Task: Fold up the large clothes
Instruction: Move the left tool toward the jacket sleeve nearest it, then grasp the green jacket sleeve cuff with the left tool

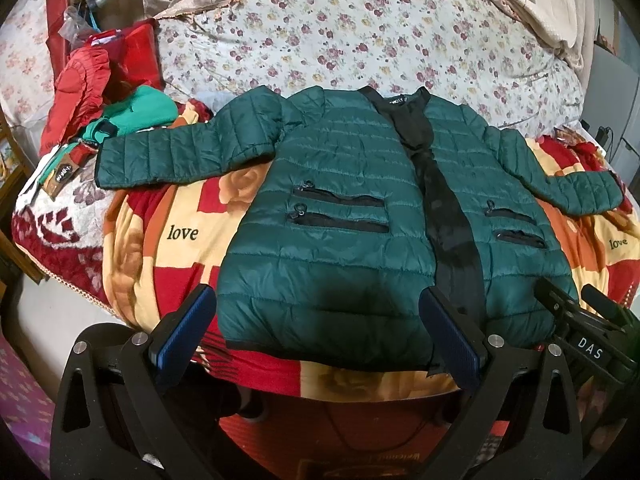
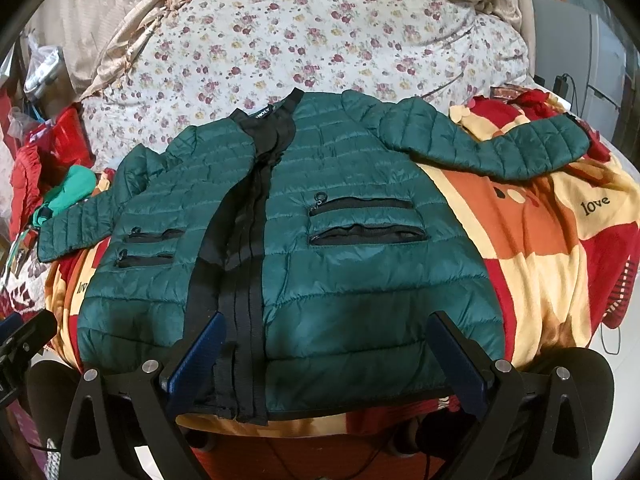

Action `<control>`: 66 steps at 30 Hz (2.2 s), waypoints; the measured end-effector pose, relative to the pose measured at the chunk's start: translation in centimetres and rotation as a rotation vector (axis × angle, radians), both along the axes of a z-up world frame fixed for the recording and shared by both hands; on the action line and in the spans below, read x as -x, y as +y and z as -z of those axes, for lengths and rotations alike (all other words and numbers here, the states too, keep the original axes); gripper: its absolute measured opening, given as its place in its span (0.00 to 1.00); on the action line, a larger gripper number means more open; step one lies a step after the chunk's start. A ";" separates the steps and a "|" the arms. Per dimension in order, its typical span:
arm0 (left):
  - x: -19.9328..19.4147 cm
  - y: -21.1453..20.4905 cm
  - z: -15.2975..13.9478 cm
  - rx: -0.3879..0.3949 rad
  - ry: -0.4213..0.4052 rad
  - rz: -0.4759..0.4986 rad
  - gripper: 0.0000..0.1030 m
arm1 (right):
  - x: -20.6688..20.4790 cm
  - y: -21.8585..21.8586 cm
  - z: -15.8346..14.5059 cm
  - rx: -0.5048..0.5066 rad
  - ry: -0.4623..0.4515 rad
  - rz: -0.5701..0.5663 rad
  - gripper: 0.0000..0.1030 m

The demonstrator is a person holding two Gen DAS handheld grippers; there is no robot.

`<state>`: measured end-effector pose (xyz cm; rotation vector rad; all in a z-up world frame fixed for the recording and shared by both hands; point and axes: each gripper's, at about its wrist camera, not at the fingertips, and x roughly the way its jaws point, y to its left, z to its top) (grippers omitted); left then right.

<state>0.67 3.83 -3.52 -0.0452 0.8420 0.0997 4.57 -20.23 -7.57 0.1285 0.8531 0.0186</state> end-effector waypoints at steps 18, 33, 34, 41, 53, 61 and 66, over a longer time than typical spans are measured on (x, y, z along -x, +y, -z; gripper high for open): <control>-0.1 0.0 0.7 0.003 0.015 0.004 0.99 | -0.1 -0.1 0.4 -0.003 0.004 0.001 0.96; -0.8 -0.6 0.9 0.015 0.014 0.047 0.99 | -0.7 -1.4 0.1 0.002 0.010 0.051 0.96; -0.7 -0.7 0.8 0.009 0.006 0.052 0.99 | -0.7 -1.6 0.1 0.001 0.014 0.054 0.96; -2.6 -0.5 0.3 -0.086 -0.026 0.043 0.99 | -2.4 -2.9 -0.3 0.011 -0.006 0.067 0.96; -8.3 6.1 1.7 -0.105 0.015 -0.157 0.99 | -7.5 -4.0 0.6 0.025 -0.019 0.073 0.96; -10.7 13.1 1.9 -0.062 0.007 -0.354 0.99 | -10.8 -2.9 0.7 0.034 -0.065 0.048 0.96; -11.3 17.2 1.9 -0.034 -0.002 -0.444 0.99 | -12.5 -2.5 2.0 0.056 -0.072 0.037 0.96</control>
